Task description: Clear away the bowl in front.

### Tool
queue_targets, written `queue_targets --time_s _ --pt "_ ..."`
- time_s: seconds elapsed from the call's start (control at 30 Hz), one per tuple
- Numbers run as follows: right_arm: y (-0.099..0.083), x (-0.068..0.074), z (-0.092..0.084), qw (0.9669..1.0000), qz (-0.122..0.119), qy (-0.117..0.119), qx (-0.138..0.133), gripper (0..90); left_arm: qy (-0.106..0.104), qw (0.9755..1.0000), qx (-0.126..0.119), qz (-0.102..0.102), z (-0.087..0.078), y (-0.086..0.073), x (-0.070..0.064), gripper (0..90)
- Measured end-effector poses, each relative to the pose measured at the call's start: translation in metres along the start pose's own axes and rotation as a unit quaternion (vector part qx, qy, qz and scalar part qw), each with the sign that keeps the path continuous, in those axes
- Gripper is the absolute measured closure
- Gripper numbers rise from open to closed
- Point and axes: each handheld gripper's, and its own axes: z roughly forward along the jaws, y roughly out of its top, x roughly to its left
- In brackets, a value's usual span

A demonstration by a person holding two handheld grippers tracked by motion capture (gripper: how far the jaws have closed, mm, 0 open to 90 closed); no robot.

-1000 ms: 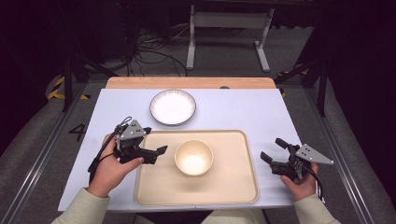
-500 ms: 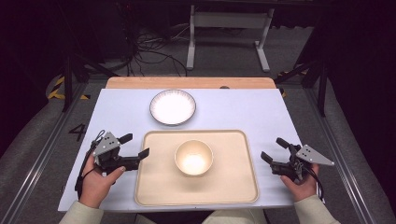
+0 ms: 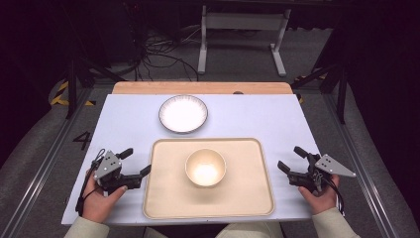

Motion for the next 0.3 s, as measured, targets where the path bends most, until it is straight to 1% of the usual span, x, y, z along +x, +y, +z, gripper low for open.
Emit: queue_targets --time_s 0.1,0.3 --pt "-0.0001 0.0007 -0.0001 1.0 0.002 0.0 0.0 12.5 -0.005 0.9997 -0.006 -0.022 0.0008 -0.0027 0.0011 12.2" --pt "0.0002 0.0012 -0.0007 1.0 -0.005 -0.001 -0.002 15.1 -0.004 0.9996 -0.011 -0.027 0.0008 -0.0024 0.0006 11.9"
